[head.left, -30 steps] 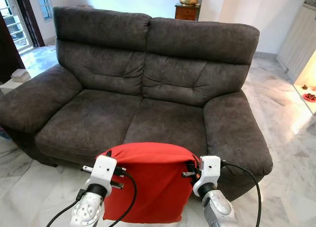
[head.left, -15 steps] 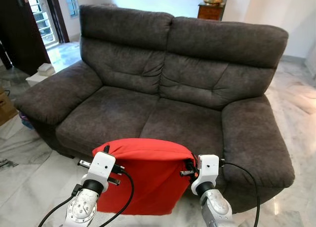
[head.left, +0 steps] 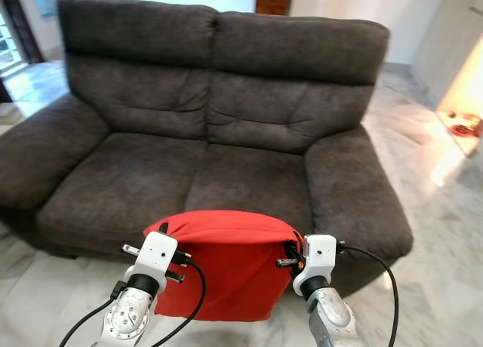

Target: Move the pillow to the sofa from floor

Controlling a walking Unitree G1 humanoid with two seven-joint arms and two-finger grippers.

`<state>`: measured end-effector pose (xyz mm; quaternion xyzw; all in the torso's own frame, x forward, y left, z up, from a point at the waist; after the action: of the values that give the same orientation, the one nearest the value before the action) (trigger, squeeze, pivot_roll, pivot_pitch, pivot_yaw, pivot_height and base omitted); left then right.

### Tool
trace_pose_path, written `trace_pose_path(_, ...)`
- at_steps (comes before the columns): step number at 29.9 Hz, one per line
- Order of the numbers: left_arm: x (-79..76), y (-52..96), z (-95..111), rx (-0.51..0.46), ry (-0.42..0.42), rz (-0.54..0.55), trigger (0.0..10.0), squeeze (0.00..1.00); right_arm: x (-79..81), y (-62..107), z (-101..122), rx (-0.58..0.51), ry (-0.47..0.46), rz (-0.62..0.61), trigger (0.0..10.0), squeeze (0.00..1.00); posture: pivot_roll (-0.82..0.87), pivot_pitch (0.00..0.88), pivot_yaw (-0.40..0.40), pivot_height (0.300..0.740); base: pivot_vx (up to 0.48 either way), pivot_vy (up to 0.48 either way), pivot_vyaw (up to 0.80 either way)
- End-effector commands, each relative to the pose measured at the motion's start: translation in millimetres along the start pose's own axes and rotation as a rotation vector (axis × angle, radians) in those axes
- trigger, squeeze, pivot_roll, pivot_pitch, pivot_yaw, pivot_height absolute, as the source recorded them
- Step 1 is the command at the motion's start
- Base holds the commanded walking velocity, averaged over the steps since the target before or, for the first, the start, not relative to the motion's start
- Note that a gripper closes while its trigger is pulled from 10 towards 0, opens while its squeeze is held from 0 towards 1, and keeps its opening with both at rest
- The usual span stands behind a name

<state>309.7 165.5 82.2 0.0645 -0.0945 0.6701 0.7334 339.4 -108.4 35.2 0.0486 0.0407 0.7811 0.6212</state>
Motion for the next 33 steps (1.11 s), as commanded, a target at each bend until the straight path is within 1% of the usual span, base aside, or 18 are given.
trace_pose_path(1,34.3,1.0,17,-0.069,-0.003,0.140,10.0,0.00,-31.4,1.9,21,-0.090,0.003,-0.130,10.0,0.00,0.19,0.024,-0.056,0.740,0.000,0.000,0.00)
trace_pose_path(10,35.4,1.1,24,-0.089,-0.003,0.148,10.0,0.00,-27.1,1.4,24,-0.111,0.004,-0.115,10.0,0.00,0.19,0.027,-0.052,0.740,0.000,0.000,0.00)
trace_pose_path(27,36.6,2.1,25,-0.088,-0.003,0.149,10.0,0.00,-22.0,0.7,25,-0.114,0.007,-0.094,10.0,0.00,0.19,0.029,-0.048,0.740,0.261,0.000,0.00)
trace_pose_path(30,38.0,1.8,27,-0.092,-0.005,0.151,10.0,0.00,-21.3,-0.1,28,-0.124,0.006,-0.094,10.0,0.00,0.20,0.029,-0.047,0.740,0.298,0.000,0.00)
trace_pose_path(33,42.1,0.1,32,-0.104,-0.013,0.158,10.0,0.00,-20.8,-3.0,38,-0.153,0.001,-0.094,10.0,0.00,0.19,0.029,-0.046,0.740,0.306,0.000,0.00)
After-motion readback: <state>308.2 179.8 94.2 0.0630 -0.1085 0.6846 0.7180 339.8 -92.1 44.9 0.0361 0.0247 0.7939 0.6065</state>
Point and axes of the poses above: a point about 5 cm out from each wrist's last joint towards the gripper, its own y axis pointing back from the gripper into the wrist, its own z axis along the axis of the wrist's last joint, x = y × z, the point moved 4 cm from there along -y, pointing out of the wrist towards the gripper, and after that the axes turned 7 degrees about y, right-handed, at the moved point
